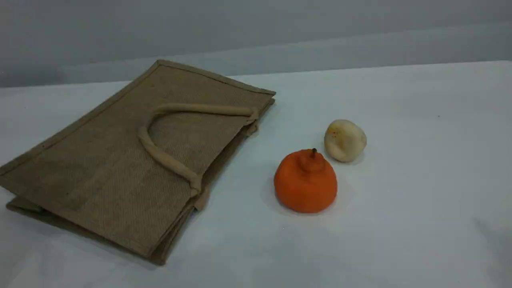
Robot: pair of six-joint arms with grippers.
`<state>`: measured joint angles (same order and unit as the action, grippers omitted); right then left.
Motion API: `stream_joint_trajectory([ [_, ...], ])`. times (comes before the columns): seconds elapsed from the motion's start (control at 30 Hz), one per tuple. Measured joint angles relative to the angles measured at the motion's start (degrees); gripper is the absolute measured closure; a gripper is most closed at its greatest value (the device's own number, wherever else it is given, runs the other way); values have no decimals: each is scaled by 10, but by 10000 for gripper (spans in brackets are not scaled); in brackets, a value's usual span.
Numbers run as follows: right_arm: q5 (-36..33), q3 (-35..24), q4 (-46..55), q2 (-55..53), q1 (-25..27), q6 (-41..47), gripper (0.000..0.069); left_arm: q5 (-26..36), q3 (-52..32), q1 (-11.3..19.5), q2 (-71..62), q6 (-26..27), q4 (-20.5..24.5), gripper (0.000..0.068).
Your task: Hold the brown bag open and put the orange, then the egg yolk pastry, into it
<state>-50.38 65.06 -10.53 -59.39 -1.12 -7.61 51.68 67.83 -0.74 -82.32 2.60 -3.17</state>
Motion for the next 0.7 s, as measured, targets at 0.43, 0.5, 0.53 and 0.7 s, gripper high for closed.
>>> stream_joint_trajectory([
  [0.43,26,0,0,-64,0,-1,160,-1,112,-24,-195,-1,-16,189],
  [0.5,26,0,0,-67,0,-1,160,-1,130,-33,-223,-2,-16,189],
  [0.53,26,0,0,-68,0,-1,160,-2,139,-38,-235,-3,-16,189],
  [0.7,29,0,0,-71,0,-1,160,-2,183,-58,-301,-6,-15,189],
])
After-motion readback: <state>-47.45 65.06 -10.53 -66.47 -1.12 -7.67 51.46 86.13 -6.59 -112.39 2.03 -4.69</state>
